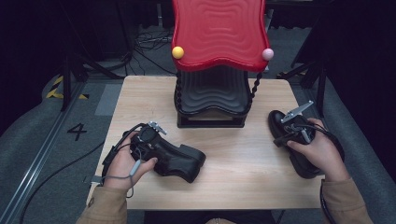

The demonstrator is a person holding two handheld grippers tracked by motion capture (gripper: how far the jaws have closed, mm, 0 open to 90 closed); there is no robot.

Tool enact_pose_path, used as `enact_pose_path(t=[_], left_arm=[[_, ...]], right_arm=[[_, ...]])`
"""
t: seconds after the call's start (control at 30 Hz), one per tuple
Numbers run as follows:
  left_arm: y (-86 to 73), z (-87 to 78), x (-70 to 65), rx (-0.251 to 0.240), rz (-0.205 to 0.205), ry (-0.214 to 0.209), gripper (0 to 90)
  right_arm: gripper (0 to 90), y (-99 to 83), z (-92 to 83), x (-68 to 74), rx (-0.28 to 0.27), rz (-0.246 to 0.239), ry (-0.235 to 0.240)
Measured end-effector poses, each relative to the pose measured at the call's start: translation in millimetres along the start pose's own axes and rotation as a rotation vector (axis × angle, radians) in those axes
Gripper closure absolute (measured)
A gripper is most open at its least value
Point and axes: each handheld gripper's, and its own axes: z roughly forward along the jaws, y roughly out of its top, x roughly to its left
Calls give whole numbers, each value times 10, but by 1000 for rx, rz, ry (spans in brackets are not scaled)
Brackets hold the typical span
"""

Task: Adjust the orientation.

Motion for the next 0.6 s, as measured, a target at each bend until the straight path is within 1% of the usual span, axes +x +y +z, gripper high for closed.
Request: enact_pose_path(t=[0.03, 0.07, 0.13, 0.17, 0.2, 0.3, 0.43, 0.5, 0.6], left_arm=[[15, -6, -5, -13, -6, -6, 769], [36, -14, -2, -35, -6, -21, 799], [64, -20, -11, -46, -10, -21, 868], [83, -20, -16, -45, -8, -16, 886], [107, -14, -26, -42, -4, -11, 895], [173, 32, -44, -14, 3, 28, 899], [298, 152, -71, 13, 20, 13, 899], [357, 200, -97, 12, 32, 2, 900], [450, 297, -133, 30, 54, 6, 900]], right_arm=[[896, -7, 6, -4, -1, 4, 0], [893, -14, 10, -8, 1, 4, 0], [891, -30, 20, -9, 1, 9, 0], [890, -38, 24, -9, 5, 8, 3], [887, -45, 27, -6, 8, 8, 2], [881, -65, 26, 4, 4, 11, -4], [875, -89, 20, 26, 8, 14, -9], [874, -101, 11, 33, 6, 15, -10], [867, -125, 9, 42, 7, 9, -9]])
